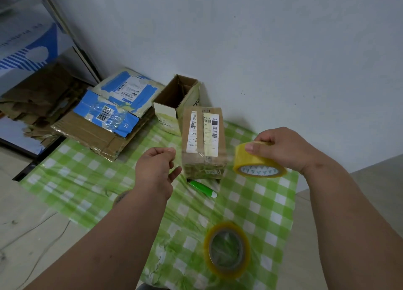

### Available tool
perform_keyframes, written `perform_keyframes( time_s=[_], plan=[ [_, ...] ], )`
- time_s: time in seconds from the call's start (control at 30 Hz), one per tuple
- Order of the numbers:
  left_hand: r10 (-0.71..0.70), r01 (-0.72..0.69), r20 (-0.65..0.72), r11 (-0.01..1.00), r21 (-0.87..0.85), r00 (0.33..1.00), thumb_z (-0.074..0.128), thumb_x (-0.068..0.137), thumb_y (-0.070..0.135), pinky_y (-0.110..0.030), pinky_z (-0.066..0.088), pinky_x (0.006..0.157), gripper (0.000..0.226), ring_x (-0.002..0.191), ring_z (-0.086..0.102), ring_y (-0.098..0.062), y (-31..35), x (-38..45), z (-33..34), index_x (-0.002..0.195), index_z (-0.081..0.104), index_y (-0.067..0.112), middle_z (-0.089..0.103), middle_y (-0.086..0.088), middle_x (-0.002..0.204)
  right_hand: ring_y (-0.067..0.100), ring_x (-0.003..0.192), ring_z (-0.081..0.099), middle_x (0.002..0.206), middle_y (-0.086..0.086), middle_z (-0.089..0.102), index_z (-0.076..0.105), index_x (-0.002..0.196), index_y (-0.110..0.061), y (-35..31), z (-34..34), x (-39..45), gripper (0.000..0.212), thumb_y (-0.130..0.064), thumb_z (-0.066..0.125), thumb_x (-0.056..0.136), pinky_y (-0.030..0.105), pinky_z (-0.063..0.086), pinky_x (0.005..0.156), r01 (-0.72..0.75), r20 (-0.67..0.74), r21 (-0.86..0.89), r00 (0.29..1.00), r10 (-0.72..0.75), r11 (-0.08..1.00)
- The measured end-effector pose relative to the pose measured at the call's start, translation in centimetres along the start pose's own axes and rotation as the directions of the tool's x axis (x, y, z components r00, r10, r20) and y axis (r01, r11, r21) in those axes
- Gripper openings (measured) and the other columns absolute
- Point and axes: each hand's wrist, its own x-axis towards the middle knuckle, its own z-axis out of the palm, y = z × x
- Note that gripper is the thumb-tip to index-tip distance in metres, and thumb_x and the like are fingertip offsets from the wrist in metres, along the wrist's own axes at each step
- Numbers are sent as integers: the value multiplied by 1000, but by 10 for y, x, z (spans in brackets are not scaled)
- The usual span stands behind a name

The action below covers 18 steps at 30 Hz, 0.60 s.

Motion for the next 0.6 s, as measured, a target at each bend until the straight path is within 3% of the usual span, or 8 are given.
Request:
perform_keyframes(
  time_s=[0.13,0.6],
  plan=[
    [-15,15,-19,1000,1,1000,69,89,5,-31,58,59,11,64,48,-11,-5,6,-3,81,64,11,57,-3,77,19,79,62,76,0,66,70,75,-24,-1,6,12,36,-58,62,84,38,49,76,-16,-3,-222,1000,16,975],
    [-51,53,-28,996,66,998,72,87,10,-30,58,58,9,68,51,-13,-13,25,-9,84,64,11,60,-5,82,17,76,60,75,-4,63,68,67,-24,7,24,32,37,-58,64,80,37,49,70,-92,3,-294,995,97,951]
  ],
)
